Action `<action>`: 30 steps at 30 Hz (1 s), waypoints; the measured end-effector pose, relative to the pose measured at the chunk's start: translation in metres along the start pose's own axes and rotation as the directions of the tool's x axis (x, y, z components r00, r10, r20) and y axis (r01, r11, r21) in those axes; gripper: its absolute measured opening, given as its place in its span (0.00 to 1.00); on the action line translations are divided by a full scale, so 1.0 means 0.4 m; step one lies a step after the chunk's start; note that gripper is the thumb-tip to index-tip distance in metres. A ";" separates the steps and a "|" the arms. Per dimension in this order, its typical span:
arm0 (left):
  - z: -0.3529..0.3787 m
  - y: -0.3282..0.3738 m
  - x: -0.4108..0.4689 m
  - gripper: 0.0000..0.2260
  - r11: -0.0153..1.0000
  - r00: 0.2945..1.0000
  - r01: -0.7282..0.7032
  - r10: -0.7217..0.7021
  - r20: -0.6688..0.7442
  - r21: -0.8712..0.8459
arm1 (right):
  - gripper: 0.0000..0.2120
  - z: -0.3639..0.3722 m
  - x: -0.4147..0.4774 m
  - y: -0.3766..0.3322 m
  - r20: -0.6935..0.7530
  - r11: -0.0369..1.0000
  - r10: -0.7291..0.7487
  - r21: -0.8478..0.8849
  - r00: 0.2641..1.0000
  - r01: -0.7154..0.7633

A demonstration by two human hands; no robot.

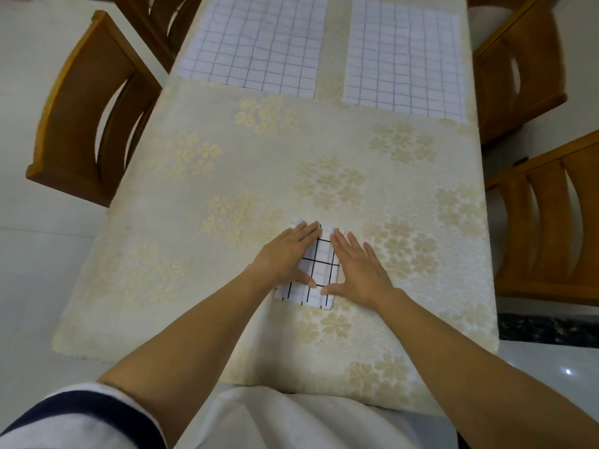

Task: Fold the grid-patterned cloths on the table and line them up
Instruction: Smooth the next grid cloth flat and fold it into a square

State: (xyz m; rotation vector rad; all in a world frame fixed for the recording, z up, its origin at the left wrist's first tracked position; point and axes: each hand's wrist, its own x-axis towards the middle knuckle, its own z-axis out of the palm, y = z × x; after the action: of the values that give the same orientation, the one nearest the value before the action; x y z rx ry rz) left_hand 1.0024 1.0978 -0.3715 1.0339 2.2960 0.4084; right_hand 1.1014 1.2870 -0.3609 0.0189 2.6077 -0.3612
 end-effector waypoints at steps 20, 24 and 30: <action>-0.068 0.053 0.062 0.22 0.959 0.958 0.283 -0.281 0.061 -0.028 | 0.12 0.024 -0.036 -0.055 -0.119 0.831 0.383 0.477 0.916 -0.286; -0.056 0.044 0.051 0.29 0.985 0.974 0.162 -0.170 -0.146 -0.065 | 0.07 -0.033 -0.024 -0.012 -0.107 0.843 0.277 0.503 0.955 -0.189; -0.075 0.053 0.051 0.10 0.967 0.991 0.034 -0.065 -0.117 -0.254 | 0.09 -0.077 0.005 0.026 -0.074 0.877 0.154 0.469 0.985 -0.101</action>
State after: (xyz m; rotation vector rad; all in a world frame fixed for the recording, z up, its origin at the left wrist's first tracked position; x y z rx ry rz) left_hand 0.9852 1.1258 -0.3453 0.8434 2.2991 0.7411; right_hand 1.0855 1.3048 -0.3386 0.3842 2.5431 -0.9527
